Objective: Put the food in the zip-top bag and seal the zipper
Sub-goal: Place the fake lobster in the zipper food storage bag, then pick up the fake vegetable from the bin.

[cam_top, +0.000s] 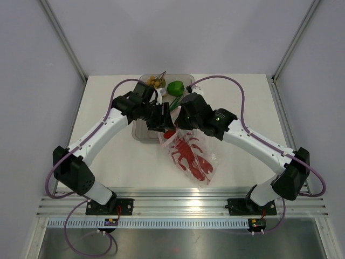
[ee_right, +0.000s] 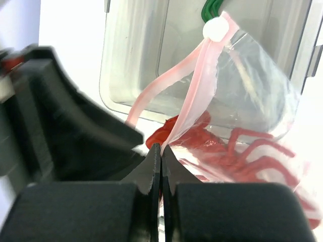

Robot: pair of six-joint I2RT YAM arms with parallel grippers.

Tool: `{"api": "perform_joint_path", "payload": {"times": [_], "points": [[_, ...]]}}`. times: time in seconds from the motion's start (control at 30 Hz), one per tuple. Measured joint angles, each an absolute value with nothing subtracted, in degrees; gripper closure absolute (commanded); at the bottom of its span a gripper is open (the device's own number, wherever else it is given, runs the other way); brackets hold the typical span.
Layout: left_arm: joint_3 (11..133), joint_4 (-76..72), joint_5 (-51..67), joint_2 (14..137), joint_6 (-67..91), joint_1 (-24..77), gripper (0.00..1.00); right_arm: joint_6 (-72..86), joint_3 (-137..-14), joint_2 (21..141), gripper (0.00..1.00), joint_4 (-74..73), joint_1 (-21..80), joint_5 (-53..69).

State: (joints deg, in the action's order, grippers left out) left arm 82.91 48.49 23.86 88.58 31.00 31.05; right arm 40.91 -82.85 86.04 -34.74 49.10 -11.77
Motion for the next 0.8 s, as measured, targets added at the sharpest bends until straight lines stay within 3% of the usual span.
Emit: {"api": "perform_joint_path", "payload": {"times": [0.33,0.5,0.8], "points": [[85.49,54.96,23.46,81.06,26.85,31.62,0.44,41.71,-82.81,86.21,1.0,-34.83,49.19,-13.82],[88.03,56.9,22.83,80.77,25.58,31.07,0.39,41.65,-82.26,85.56,1.0,-35.2,49.19,-14.52],[89.06,56.01,22.04,81.71,25.12,22.35,0.34,36.84,-80.93,77.82,1.0,-40.01,49.19,-17.15]]}}
